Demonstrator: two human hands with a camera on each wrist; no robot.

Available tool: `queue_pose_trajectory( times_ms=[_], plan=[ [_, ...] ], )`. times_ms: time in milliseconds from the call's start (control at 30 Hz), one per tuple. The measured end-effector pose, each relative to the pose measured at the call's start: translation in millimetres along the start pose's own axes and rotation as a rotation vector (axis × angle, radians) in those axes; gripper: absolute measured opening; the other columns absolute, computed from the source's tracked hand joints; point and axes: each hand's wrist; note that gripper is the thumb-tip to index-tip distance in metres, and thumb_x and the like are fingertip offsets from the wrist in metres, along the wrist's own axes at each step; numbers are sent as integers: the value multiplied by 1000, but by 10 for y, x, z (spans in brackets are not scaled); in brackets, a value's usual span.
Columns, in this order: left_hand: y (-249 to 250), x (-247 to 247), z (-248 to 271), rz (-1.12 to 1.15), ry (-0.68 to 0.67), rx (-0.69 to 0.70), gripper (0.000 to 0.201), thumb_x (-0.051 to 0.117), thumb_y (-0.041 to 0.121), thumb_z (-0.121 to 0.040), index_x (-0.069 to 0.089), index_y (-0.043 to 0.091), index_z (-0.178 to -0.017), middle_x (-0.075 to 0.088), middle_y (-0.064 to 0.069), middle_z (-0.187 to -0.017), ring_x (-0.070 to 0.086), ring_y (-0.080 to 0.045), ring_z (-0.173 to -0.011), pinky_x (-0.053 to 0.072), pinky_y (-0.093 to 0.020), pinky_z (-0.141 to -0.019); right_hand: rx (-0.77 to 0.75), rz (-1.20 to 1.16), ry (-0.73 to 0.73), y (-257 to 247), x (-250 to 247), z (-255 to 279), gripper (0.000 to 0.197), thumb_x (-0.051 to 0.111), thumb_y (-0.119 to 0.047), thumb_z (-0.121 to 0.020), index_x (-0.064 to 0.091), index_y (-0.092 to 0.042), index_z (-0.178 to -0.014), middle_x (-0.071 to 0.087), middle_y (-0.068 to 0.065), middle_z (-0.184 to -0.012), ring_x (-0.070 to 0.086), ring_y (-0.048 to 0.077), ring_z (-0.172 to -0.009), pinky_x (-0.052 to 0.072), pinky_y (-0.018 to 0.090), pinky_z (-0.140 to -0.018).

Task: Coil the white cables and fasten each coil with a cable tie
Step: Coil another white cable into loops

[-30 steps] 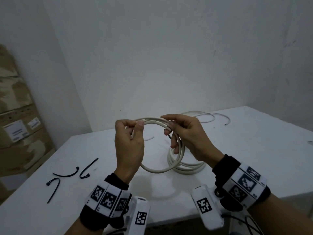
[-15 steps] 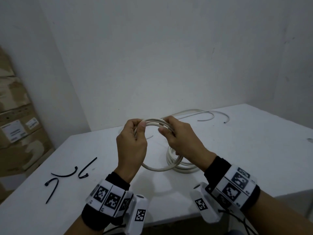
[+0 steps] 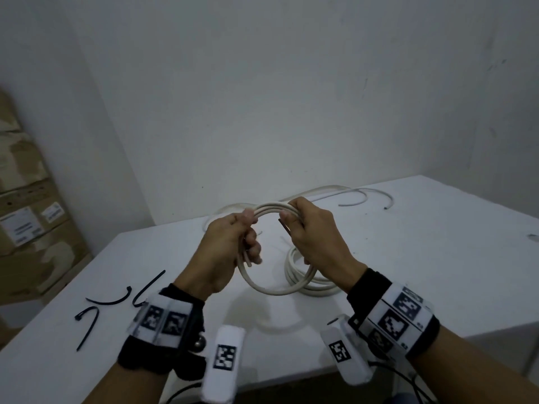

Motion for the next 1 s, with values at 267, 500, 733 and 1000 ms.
queue_pose_trajectory(
  times_ms=[267,500,733,1000],
  plan=[
    [-25,-186,-52,25,0,-74,20,45,23,-100,49,11,-85,31,7,-50,21,-3,-37,15,-15,-34,143,-212,-191,79,83,17,18,53,-27,-94,55,-11,-86,60,7,-67,58,10,-45,48,23,-42],
    [-50,-448,82,-50,61,-70,33,49,23,-98,41,15,-68,29,5,-52,20,-6,-39,14,-15,-37,39,-109,-378,57,294,-37,14,56,-20,-93,62,-19,-107,64,-4,-74,64,8,-57,54,24,-57],
    [-2,-1106,354,-62,165,-88,32,51,24,-98,49,15,-67,27,5,-51,19,-6,-39,13,-15,-36,121,-178,-453,-214,883,-83,24,53,-34,-94,58,-18,-111,68,5,-86,69,19,-68,57,32,-54],
    [66,-2099,737,-80,360,-101,33,55,18,-95,58,18,-63,25,8,-48,18,-5,-37,13,-13,-35,215,-67,-807,-347,1828,-230,18,52,-20,-95,64,-8,-101,63,10,-83,65,20,-65,53,28,-50]
  ],
)
Point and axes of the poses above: each hand's wrist, its own z-axis away from the middle knuckle, its own x-axis out of the palm, y = z × x
